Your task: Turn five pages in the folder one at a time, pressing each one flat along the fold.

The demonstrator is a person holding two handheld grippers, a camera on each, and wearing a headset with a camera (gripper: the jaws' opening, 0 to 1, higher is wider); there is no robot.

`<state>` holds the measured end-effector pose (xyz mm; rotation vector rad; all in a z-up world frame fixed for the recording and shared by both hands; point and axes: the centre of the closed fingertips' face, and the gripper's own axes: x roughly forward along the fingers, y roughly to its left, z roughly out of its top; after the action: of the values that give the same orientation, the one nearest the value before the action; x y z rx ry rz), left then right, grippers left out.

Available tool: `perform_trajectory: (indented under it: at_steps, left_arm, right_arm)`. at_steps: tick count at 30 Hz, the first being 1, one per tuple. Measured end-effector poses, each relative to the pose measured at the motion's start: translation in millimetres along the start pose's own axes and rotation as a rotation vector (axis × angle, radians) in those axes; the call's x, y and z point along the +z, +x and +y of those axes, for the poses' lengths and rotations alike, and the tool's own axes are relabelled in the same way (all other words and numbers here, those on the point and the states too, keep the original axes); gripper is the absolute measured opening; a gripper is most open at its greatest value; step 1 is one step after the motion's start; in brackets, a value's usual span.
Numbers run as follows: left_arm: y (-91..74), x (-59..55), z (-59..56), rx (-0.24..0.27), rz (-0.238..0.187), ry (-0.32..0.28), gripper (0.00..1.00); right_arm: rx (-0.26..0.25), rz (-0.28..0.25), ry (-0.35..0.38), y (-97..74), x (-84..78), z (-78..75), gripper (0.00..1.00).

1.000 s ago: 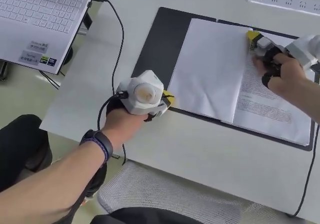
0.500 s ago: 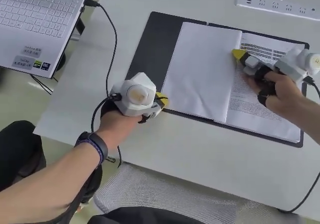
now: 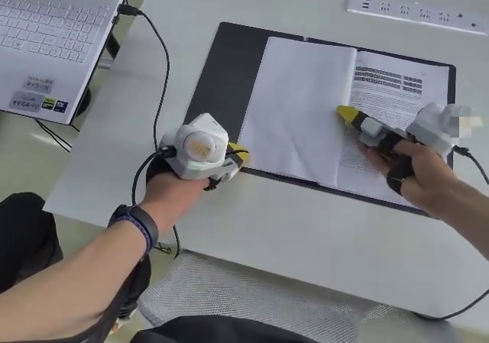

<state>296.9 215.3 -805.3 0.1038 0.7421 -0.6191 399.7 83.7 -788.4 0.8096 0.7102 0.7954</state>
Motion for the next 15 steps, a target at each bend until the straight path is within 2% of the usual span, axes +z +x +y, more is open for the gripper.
perform_trajectory:
  at_steps: [4,6,15]
  left_arm:
    - [-0.2,-0.1,-0.2,-0.002,0.000,-0.001,0.00]
    - [-0.7,0.1,-0.7,-0.004,0.000,-0.002,0.00]
    - [-3.2,1.0,-2.5,-0.002,-0.005,-0.009,0.00]
  right_arm:
    - [0.009,0.019,-0.005,-8.9,-17.1,17.3,0.00]
    - [0.016,0.026,0.005,-11.9,-20.7,13.9,0.00]
    - [0.043,0.074,-0.008,-27.1,-48.3,26.8,0.00]
